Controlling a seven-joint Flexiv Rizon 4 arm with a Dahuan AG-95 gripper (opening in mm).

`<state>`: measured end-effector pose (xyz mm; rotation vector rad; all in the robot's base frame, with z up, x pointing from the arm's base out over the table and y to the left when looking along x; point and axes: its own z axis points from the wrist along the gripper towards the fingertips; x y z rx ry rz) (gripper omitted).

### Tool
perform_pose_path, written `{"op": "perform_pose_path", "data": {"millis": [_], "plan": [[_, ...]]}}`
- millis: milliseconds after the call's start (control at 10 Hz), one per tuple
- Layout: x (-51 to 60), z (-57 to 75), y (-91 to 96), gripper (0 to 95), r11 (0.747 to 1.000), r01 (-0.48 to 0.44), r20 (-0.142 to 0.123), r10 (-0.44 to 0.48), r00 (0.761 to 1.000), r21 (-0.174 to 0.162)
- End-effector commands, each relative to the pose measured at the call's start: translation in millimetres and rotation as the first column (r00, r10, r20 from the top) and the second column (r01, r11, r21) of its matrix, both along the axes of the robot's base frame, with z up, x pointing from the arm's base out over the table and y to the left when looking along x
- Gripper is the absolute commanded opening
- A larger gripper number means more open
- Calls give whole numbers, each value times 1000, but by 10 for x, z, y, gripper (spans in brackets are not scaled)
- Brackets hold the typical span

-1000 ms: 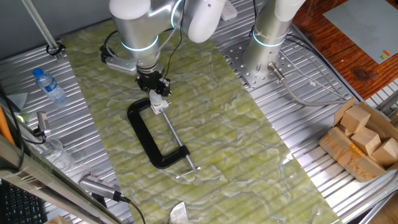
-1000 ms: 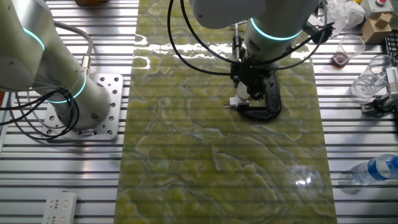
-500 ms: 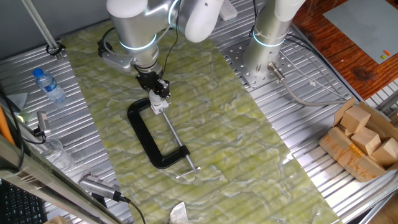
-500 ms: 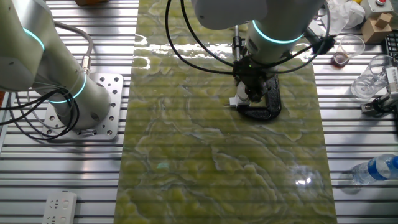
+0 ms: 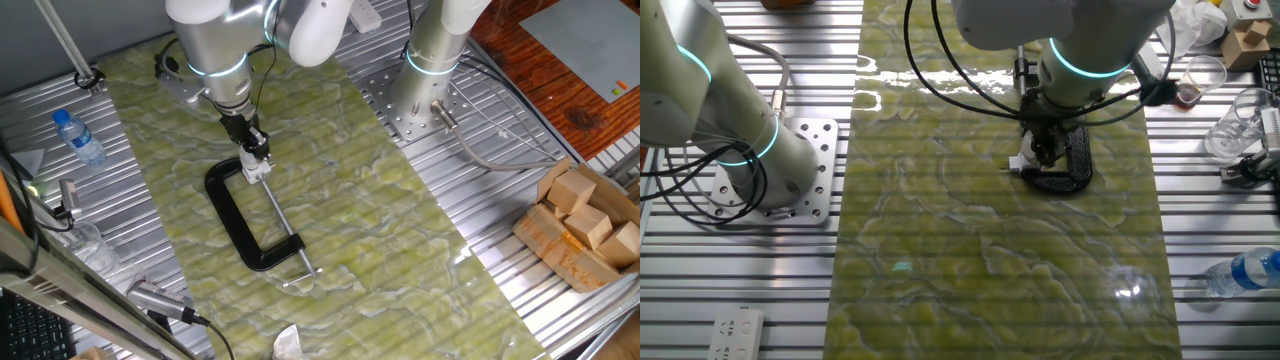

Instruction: Install the light bulb by rotating it

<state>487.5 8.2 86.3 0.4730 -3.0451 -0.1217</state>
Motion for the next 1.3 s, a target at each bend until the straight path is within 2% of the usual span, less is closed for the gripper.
{"op": "perform_pose_path", "data": {"millis": [100, 500, 700, 800, 1300], "plan": [[-1, -8, -9, 0, 987, 163, -8, -163, 987, 1], [-1, -9, -7, 0, 957, 290, -23, -290, 957, 12], [-2, -9, -6, 0, 956, 293, -28, -292, 956, 19], [-2, -9, -5, 190, 958, 286, -29, -285, 958, 21], [-2, -9, -5, 190, 958, 286, -29, -285, 958, 21]]}}
